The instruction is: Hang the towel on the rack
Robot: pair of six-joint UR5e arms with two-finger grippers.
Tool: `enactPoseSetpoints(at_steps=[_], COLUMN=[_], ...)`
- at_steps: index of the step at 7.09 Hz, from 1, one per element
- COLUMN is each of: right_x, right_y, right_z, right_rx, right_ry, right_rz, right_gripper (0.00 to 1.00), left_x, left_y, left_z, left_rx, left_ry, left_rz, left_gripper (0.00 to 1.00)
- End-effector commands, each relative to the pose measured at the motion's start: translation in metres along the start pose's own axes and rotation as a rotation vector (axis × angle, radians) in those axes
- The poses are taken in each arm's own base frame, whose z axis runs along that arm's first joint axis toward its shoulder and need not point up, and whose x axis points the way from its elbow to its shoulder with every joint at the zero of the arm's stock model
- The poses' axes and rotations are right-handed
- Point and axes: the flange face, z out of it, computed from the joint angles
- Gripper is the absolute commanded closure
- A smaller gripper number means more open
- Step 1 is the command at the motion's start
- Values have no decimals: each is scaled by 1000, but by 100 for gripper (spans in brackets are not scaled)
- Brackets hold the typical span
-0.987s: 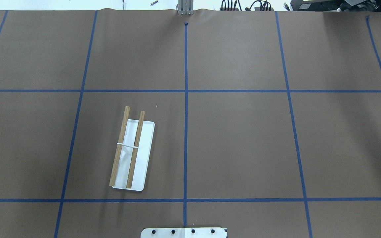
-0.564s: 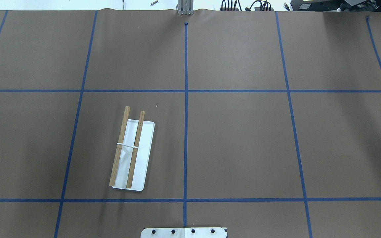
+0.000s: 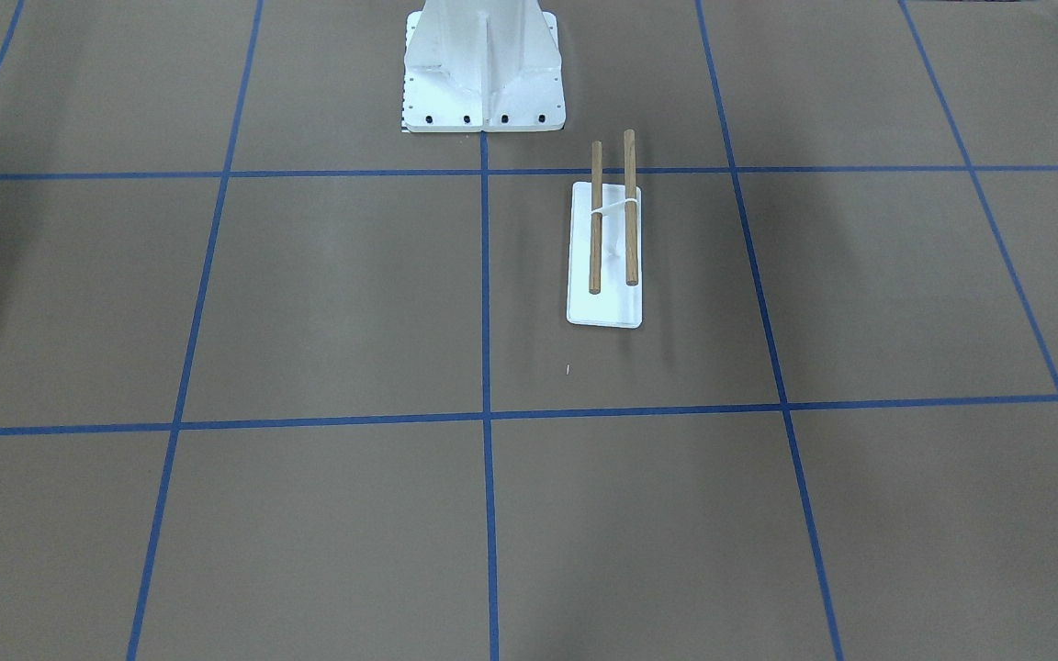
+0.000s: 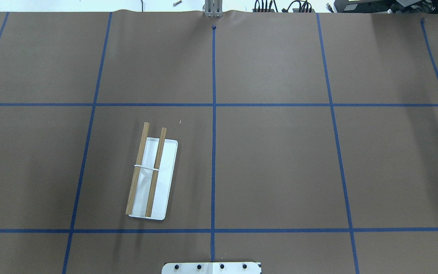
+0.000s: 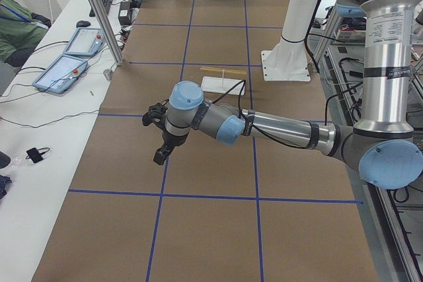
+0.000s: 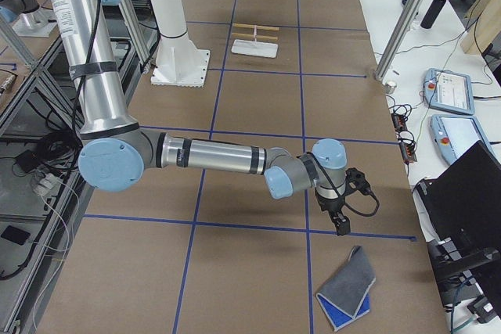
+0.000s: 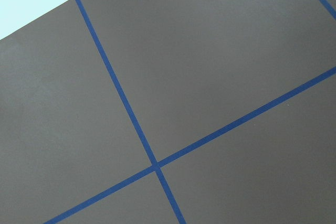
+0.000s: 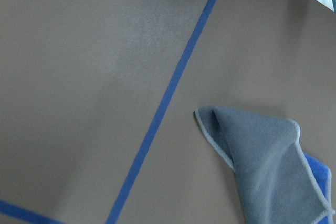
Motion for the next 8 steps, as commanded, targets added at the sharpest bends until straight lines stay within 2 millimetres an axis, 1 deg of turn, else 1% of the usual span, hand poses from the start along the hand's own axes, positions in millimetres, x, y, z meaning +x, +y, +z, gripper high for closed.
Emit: enactPoseSetpoints(at_steps=[1, 2, 3, 4, 5, 6, 7, 8], right_x=[4, 2, 2, 12, 19, 22, 23, 24], right_y=[-21, -25, -15, -5, -3, -4, -8, -7], right_z=[61, 76, 93, 113, 128, 128, 126, 127], right_rx=[-39, -72, -94, -90, -97, -99, -97, -101], right_ry=[113, 181, 190, 206, 216, 245, 253, 253], right_rz=[-48, -63, -68, -74, -73, -76, -74, -74], right_gripper=[0, 0, 0, 0, 1, 9, 33, 70], left_x=[-2, -2, -2, -2, -4, -4, -4, -4], left_y=[1, 1, 2, 2, 2, 2, 1, 1], left_z=[4, 4, 4, 4, 6, 6, 6, 6], left_rx=[-7, -7, -8, -8, -10, -10, -10, -9], left_ry=[3, 3, 3, 3, 3, 3, 3, 3], left_rz=[-5, -5, -6, -6, -8, -8, -8, -7], left_gripper=[1, 1, 1, 1, 1, 1, 1, 1])
